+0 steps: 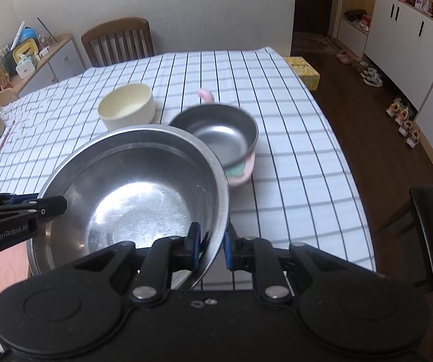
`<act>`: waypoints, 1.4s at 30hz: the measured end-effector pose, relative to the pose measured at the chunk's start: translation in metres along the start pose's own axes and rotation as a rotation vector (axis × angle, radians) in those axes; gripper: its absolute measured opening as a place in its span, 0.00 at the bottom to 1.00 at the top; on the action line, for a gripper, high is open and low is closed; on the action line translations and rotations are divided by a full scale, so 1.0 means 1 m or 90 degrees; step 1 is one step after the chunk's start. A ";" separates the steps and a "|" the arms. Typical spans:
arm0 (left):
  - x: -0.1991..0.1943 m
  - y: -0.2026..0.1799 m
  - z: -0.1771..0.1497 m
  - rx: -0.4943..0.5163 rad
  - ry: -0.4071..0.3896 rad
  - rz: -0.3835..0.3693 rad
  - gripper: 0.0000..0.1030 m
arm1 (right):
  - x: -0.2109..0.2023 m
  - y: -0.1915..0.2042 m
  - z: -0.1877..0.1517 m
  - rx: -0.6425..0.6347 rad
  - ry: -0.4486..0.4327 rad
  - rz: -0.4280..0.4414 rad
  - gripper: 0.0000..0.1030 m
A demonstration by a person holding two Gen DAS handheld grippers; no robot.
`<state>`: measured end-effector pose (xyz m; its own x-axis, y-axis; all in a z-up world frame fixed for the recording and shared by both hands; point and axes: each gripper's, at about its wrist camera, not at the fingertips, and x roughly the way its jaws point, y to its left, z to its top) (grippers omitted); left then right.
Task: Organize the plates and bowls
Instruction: 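Lift the steel bowl with both grippers and carry it beside the pink bear plate, then lower the steel bowl and open both grippers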
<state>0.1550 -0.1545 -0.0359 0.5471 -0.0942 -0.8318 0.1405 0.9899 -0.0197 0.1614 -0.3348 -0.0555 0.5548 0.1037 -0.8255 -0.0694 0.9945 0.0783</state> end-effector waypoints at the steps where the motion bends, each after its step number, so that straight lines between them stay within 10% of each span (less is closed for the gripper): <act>1: 0.002 0.000 -0.005 0.001 0.004 0.001 0.16 | 0.002 0.000 -0.004 0.001 0.004 0.001 0.16; 42: 0.021 0.006 -0.068 -0.036 0.075 -0.015 0.16 | 0.036 0.010 -0.062 -0.006 0.084 -0.005 0.17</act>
<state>0.1112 -0.1432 -0.0909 0.4427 -0.1071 -0.8902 0.1034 0.9923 -0.0680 0.1292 -0.3222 -0.1194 0.4417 0.0924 -0.8924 -0.0741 0.9950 0.0664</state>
